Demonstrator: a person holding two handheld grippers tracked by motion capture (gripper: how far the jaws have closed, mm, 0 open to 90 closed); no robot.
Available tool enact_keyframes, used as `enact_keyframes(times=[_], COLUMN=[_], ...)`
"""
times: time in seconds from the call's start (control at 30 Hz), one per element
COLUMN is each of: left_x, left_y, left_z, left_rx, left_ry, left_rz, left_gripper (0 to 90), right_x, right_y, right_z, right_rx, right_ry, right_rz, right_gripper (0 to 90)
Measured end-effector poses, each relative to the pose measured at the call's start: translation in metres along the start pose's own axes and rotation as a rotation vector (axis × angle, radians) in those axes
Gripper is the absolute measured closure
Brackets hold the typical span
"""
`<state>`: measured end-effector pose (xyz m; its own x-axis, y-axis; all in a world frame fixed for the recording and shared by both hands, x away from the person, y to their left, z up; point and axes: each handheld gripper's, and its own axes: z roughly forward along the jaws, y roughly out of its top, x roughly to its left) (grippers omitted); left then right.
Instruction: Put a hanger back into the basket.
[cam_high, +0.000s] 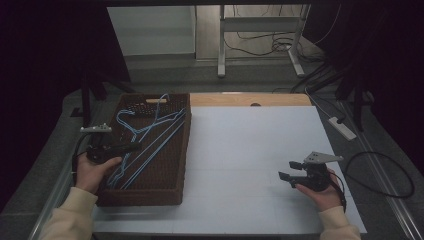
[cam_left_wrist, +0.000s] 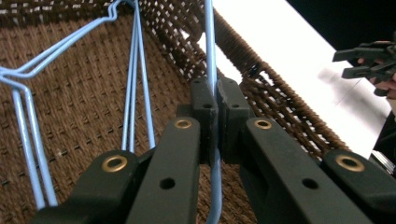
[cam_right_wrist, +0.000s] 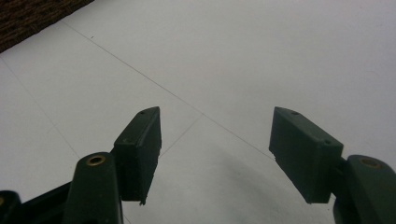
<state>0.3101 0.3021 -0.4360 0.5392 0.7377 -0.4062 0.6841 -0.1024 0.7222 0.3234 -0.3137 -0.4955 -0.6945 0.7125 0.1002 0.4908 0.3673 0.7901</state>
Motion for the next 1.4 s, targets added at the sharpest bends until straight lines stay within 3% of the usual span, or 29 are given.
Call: enact_keyframes(times=[0.17,0.37,0.47,0.67,0.87,0.93,1.0,1.1,1.2,1.27,1.3,1.4], left_x=[0.009,0.017,0.019,0.023,0.029,0.029,0.03,0.03,0.027,0.023,0.023,0.016], left_y=[-0.003,-0.006,-0.006,-0.006,-0.006,-0.005,-0.005,-0.004,-0.003,-0.003,-0.003,-0.002], left_z=[0.007,0.009,0.009,0.015,0.025,0.028,0.029,0.031,0.029,0.027,0.027,0.022], left_rx=[0.03,0.029,0.06,0.167,0.269,0.28,0.282,0.284,0.249,0.225,0.225,0.179], left_ry=[0.018,0.039,0.104,0.252,0.352,0.361,0.368,0.418,0.438,0.46,0.46,0.414], left_rz=[-0.03,-0.078,-0.087,-0.111,-0.136,-0.131,-0.132,-0.125,-0.098,-0.075,-0.075,-0.022], left_gripper=[87.0,86.9,86.8,86.0,85.9,84.7,83.0,67.0,59.2,49.3,49.3,47.6], right_x=[0.0,0.0,0.0,0.0,0.001,0.001,0.001,0.001,0.0,0.0,0.0,0.0], right_y=[0.0,0.0,0.0,0.0,-0.001,-0.001,-0.001,-0.001,-0.001,-0.001,-0.001,-0.001], right_z=[0.0,0.0,0.0,0.001,0.002,0.002,0.002,0.002,0.002,0.002,0.002,0.002], right_rx=[0.0,0.001,0.004,0.01,0.017,0.017,0.017,0.019,0.017,0.016,0.016,0.019], right_ry=[-0.001,-0.001,-0.001,-0.002,-0.003,-0.002,-0.002,-0.002,-0.001,-0.001,-0.001,-0.002], right_rz=[0.0,-0.001,-0.003,-0.006,-0.006,-0.006,-0.006,-0.008,-0.006,-0.006,-0.006,-0.008], right_gripper=[34.8,34.8,34.8,34.4,34.4,34.3,34.4,34.3,34.3,34.3,34.3,34.3])
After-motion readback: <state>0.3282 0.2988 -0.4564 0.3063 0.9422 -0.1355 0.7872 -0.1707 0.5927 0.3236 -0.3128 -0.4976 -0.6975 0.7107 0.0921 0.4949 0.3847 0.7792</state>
